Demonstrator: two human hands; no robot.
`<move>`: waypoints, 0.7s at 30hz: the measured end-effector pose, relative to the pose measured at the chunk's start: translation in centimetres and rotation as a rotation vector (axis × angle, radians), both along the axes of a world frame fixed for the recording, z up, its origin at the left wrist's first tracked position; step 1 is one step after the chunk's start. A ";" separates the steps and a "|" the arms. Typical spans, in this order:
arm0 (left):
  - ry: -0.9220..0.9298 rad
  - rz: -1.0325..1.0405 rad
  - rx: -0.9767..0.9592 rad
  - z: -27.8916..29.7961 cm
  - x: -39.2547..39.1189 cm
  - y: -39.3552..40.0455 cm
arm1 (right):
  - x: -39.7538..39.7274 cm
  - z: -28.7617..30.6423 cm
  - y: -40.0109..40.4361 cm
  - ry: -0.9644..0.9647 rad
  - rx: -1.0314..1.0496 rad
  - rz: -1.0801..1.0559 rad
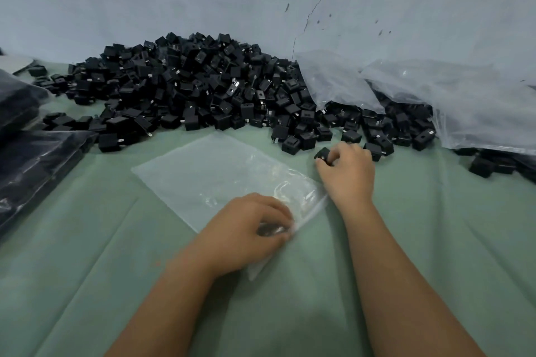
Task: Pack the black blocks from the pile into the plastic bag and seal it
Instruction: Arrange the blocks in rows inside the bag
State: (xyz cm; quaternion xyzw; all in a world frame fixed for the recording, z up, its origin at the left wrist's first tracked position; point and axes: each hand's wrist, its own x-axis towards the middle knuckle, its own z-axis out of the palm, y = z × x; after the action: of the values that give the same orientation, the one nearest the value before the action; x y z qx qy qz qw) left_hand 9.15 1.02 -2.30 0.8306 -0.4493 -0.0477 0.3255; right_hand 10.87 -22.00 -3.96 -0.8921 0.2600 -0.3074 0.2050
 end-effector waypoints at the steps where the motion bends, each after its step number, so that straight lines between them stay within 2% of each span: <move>1: 0.093 0.007 -0.037 0.1 0.5 0.9 | -0.1 0.2 0.0 -0.015 0.016 -0.024; 4: 0.343 0.084 -0.134 0.3 1.2 2.9 | 0.0 0.4 0.2 -0.001 0.123 0.038; 8: 0.308 0.175 -0.154 0.0 0.9 3.2 | -0.4 0.3 0.4 0.043 0.147 0.159; 12: 0.291 0.263 -0.189 -0.1 1.2 3.3 | -1.7 0.1 0.9 -0.165 0.355 0.136; 14: 0.267 0.366 -0.309 0.1 1.3 3.3 | -2.8 0.1 1.6 -0.314 0.512 0.106; 16: 0.090 0.513 -0.591 0.4 1.1 3.5 | -3.8 0.2 2.7 -0.418 0.585 0.080; 18: -0.277 0.630 -0.768 1.0 0.7 3.6 | -4.7 0.6 4.1 -0.496 0.561 0.040; 20: -0.561 0.558 -0.700 1.1 0.4 3.3 | -5.5 0.9 5.8 -0.619 0.492 0.019; 21: -0.623 0.465 -0.608 0.9 0.3 2.7 | -5.9 1.0 6.6 -0.694 0.454 0.039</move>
State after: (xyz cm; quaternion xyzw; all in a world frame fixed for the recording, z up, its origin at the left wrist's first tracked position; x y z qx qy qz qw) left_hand 9.41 3.74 -1.38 0.7512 -0.3217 0.4099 0.4053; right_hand 4.99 -15.44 -2.95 -0.6725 0.2197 -0.5208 0.4777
